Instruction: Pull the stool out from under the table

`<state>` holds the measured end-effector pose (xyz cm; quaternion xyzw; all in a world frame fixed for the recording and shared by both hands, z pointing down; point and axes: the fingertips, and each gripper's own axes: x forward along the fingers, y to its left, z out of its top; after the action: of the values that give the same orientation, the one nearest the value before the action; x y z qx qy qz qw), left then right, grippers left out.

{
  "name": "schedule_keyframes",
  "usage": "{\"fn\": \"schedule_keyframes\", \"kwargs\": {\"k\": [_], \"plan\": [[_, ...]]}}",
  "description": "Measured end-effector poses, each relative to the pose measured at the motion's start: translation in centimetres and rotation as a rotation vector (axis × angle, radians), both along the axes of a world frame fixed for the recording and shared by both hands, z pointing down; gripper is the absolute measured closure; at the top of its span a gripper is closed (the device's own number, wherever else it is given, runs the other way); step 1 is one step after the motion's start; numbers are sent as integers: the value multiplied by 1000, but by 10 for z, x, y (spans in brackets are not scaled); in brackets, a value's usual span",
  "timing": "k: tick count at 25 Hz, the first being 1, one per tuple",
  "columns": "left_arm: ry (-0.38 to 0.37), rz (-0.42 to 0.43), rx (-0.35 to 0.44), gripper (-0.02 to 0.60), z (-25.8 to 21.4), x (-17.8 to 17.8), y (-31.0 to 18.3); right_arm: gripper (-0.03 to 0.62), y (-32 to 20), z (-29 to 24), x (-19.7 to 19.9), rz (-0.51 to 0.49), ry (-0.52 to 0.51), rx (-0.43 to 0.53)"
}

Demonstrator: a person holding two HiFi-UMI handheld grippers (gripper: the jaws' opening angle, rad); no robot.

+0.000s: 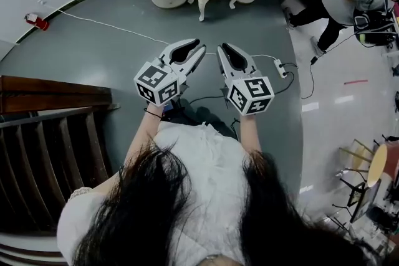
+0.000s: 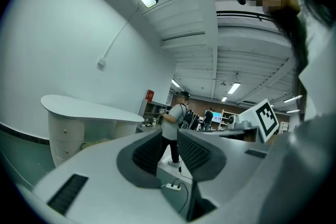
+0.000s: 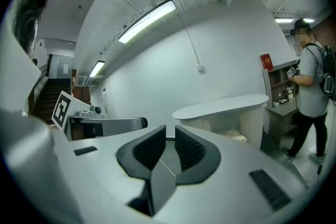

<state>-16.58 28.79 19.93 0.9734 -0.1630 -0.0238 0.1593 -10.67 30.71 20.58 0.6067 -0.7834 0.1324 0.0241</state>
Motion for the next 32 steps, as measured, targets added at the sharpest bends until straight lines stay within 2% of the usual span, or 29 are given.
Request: {"fn": "schedule_keyframes", "kwargs": {"k": [7,13,24,27,32], "plan": [[-28,-2,-12,499,4,4,-1,529,-6,6,5,-13,-34,-9],[-36,13,-44,502,15,9,-21,529,-26,15,12,2,-49,-23],[-49,105,-38,502,15,48,-130,530,-127,17,49,81,-36,-38],[-67,122,-35,502,20,49,-156,530,-153,23,51,94,-35,-57],[-56,132,-57,502,29,45,-200,528,-191,33,45,104,-28,-82]]}}
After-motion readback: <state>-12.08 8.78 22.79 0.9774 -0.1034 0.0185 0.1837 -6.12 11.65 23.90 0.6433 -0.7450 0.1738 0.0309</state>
